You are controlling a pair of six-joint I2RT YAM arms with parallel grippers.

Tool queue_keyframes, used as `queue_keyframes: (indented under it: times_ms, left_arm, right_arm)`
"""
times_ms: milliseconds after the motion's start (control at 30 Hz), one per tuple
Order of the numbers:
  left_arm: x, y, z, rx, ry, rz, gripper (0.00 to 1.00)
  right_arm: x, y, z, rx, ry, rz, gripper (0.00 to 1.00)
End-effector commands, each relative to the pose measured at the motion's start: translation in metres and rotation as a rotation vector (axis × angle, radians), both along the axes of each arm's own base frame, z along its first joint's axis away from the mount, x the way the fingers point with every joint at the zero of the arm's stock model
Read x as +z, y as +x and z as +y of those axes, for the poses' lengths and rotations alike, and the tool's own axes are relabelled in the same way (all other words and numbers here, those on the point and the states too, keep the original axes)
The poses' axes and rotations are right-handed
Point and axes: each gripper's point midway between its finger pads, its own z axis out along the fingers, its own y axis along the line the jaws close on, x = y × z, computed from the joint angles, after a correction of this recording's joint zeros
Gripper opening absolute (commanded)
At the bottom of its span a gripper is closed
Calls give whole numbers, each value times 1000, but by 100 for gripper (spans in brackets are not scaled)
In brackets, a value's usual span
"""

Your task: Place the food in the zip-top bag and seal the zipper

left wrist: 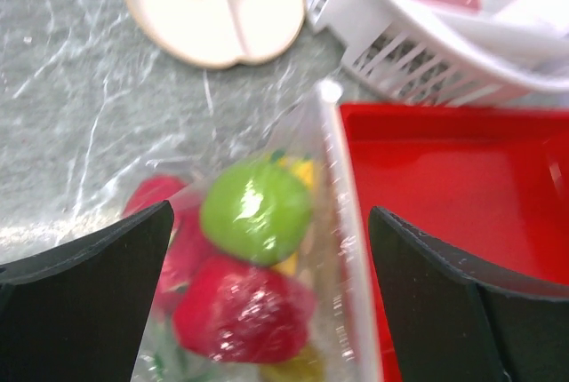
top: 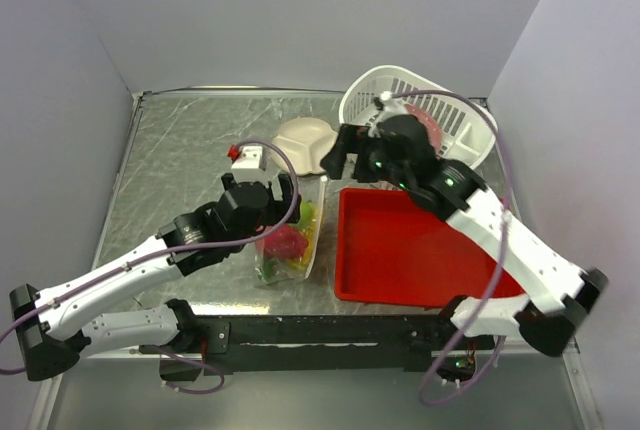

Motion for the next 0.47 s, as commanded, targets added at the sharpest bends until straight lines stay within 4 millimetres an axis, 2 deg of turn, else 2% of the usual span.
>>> queue_keyframes:
  times_ms: [0, 33, 233, 433]
  left_arm:
    - [40, 10, -4, 64, -111, -37, 97]
    - [38, 12, -2, 82, -108, -36, 97]
    - [33, 12, -1, 85, -152, -50, 97]
    - [38, 11, 0, 71, -174, -88, 97]
  right_arm:
    - [0, 1, -36, -136, -3, -95, 100]
    - [-7, -6, -44, -146, 4, -99, 100]
    - [-9, -18, -61, -190, 52, -136, 100]
    - [-3, -19, -64, -201, 72, -148, 100]
